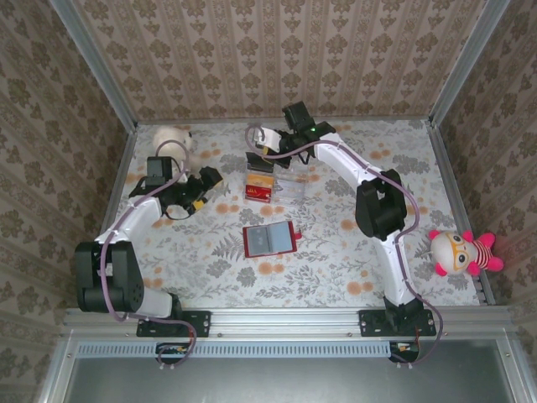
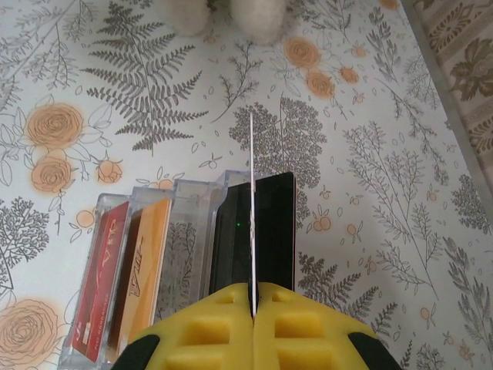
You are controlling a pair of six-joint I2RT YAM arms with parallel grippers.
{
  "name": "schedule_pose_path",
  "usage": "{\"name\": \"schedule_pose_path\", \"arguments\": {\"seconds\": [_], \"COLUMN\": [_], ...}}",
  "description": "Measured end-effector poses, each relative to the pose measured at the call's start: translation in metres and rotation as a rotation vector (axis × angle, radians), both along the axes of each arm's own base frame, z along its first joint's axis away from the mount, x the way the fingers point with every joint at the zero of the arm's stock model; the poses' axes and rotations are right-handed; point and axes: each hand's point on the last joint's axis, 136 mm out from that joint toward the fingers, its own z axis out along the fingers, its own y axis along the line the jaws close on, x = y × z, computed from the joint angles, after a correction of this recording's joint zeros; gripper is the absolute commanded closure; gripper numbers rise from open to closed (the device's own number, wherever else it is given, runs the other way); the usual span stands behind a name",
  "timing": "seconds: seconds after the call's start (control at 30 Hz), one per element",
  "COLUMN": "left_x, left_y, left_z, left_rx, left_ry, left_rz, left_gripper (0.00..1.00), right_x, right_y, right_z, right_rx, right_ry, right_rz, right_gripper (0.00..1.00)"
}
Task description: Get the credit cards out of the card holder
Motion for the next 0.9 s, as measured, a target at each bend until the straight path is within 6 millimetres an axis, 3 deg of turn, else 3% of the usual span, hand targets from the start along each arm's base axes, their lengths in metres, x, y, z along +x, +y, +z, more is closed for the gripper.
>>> {"name": "schedule_pose_path", "arguments": {"seconds": [0.13, 0.27, 0.63, 0.77, 0.9], "left_x": [-0.003, -0.004, -0.012, -0.014, -0.02], "left_y": [-0.003, -0.006, -0.014, -0.02, -0.033], "left_z": [-0.001, -0.001, -0.006, -0.007, -0.007], "left_rx": [-0.002, -0.002, 0.008, 0.027, 0.045], "left_ry": [0.011, 0.011, 0.04, 0.036, 0.038], "left_rz": [-0.01, -0.018, -0.041, -0.055, -0.088], "left_gripper": [0.0, 0.0, 0.0, 0.0, 0.0], "right_x": [0.002, 0.003, 0.007, 0.001, -0.008], "right_y": [-0.002, -0.004, -0.006, -0.012, -0.019], "right_z": [-0.005, -0.008, -0.006, 0.01, 0.054], "right_rx": [-0.021, -0.037, -0.014, 0.032, 0.113], "right_ry": [-0.002, -0.002, 0.033, 0.065, 0.057], "right_rz": [-0.008, -0.015, -0.088, -0.172, -0.255], "right_gripper": [0.92, 0.8, 0.75, 0.68, 0.59]}}
